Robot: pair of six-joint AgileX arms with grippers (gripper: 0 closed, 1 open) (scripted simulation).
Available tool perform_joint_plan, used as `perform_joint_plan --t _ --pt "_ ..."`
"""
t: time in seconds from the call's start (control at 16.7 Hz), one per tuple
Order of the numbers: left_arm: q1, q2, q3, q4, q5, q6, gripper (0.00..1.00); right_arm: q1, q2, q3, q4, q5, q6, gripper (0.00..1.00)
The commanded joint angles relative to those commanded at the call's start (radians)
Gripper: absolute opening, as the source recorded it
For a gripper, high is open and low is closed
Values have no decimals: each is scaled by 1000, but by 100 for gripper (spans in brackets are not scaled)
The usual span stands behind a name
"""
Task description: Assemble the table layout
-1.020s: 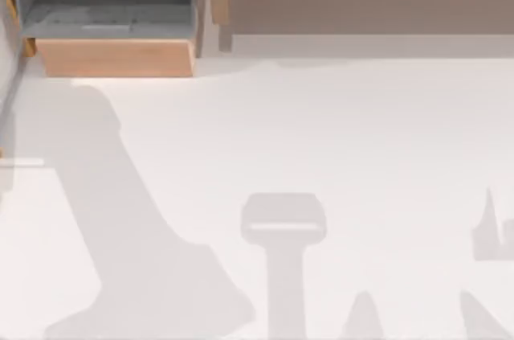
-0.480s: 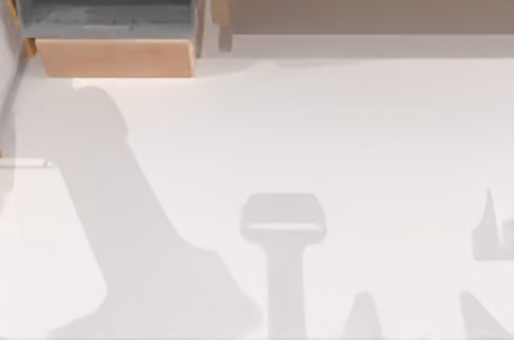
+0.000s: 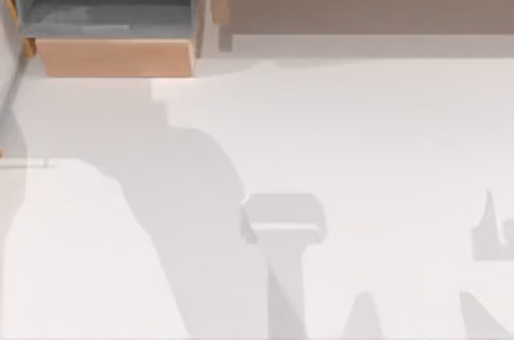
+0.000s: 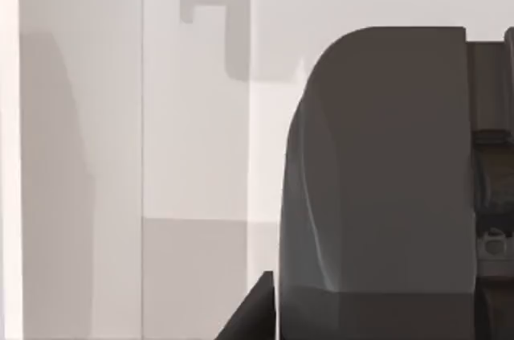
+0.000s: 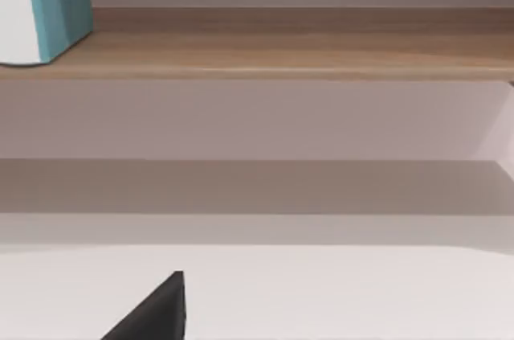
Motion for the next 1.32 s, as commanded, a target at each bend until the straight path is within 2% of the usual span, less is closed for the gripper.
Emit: perform_joint_plan --t 0.36,1.02,1.32 --pt "38 -342 -353 96 -3 110 0 0 0 0 0 0 0 100" --pt "150 -878 -1298 212 30 228 0 0 0 0 0 0 0 100" --pt "214 -1044 -1572 272 28 244 0 0 0 0 0 0 0 100"
